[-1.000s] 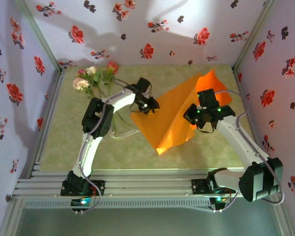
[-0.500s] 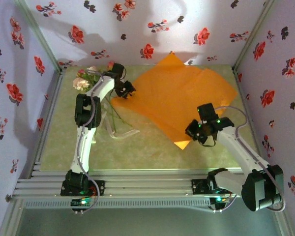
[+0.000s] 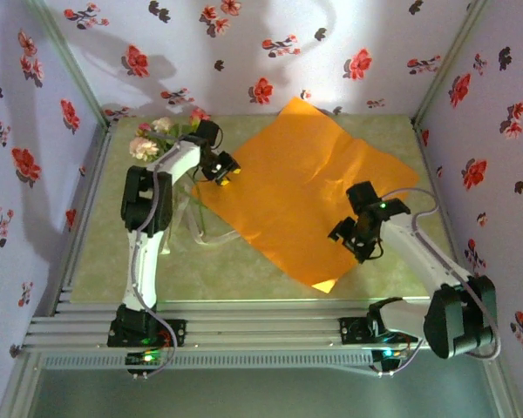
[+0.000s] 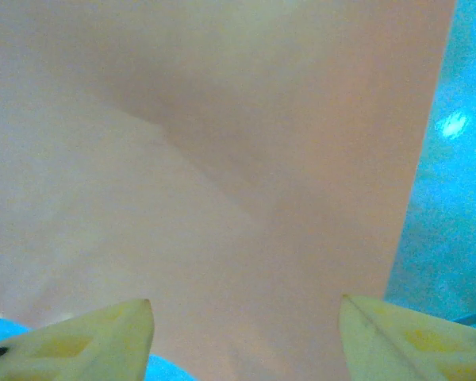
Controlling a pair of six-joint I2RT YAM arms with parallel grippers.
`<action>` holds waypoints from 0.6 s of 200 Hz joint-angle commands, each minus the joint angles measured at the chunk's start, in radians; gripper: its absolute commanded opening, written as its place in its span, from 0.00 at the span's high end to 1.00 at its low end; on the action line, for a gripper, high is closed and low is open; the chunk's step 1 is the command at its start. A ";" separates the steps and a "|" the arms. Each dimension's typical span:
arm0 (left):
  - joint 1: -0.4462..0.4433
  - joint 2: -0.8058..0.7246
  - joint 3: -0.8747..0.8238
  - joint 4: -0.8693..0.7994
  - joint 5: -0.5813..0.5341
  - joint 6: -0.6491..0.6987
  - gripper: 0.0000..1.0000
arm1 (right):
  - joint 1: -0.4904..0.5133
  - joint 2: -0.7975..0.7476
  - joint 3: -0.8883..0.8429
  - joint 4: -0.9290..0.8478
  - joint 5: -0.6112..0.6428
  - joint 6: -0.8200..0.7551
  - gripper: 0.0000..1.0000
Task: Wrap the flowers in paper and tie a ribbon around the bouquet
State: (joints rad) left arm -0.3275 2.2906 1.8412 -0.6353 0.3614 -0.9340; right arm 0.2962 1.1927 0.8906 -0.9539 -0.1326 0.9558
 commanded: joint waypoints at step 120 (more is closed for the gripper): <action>-0.253 -0.198 -0.512 0.345 0.153 -0.258 0.61 | -0.105 0.520 0.136 0.255 -0.069 -0.177 0.74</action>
State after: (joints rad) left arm -0.6300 2.1090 1.4029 -0.3264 0.5362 -1.1671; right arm 0.1886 1.6798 1.0401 -0.6891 -0.1818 0.8108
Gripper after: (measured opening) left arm 0.391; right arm 0.242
